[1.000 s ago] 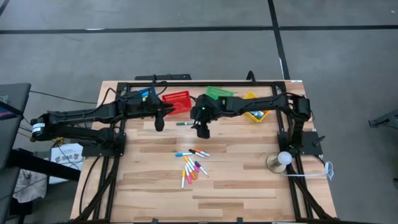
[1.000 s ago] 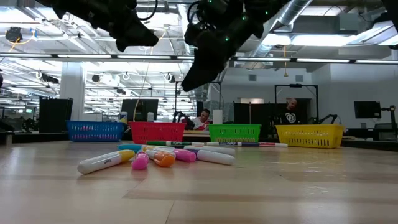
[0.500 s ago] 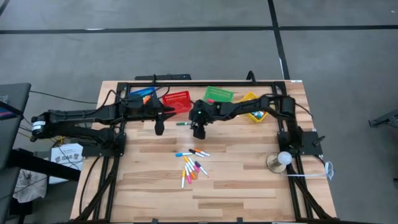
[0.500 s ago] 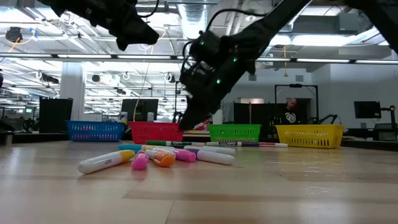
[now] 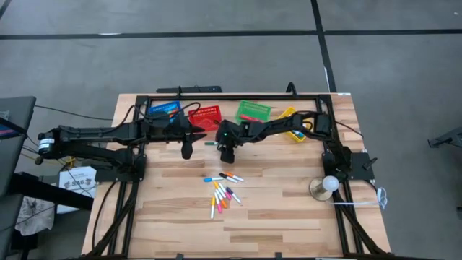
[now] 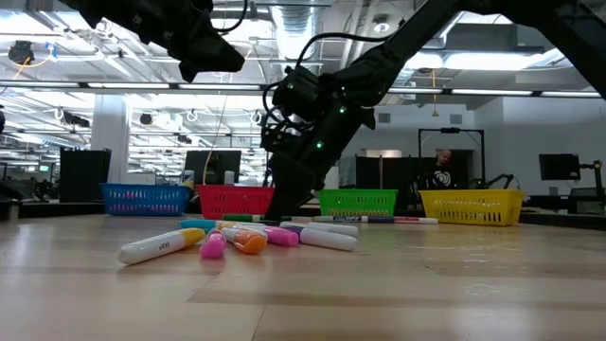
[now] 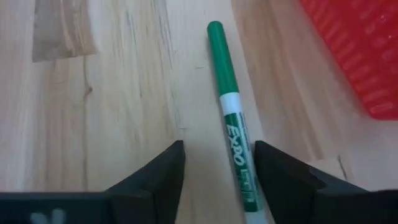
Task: Pick & Place Markers
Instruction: Put the small green marker pen into the red bin
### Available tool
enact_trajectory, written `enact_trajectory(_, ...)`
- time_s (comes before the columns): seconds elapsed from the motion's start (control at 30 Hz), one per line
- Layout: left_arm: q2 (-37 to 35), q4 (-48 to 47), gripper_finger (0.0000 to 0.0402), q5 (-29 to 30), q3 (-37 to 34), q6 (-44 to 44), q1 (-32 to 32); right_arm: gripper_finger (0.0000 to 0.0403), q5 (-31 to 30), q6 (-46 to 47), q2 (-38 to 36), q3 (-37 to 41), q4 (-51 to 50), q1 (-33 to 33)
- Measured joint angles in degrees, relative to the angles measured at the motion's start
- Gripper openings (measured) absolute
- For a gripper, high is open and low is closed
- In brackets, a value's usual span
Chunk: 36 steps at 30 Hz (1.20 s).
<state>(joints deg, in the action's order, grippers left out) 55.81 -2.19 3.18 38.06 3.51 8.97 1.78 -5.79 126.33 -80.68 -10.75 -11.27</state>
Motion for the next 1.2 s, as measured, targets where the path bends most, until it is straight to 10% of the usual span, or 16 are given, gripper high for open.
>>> enact_trajectory(0.33, 0.0, 0.06, 0.0092, -0.02, 0.0, 0.0, 0.0, 0.0016, -0.53, 2.82, -0.82, 0.09, -0.82, -0.09)
enact_trajectory(1.2, -2.07, -0.5, 0.0092, -0.59, -0.07, -0.68, 0.03, 0.0012, 1.46, 0.79, -10.42, -6.38, -12.61, 3.49)
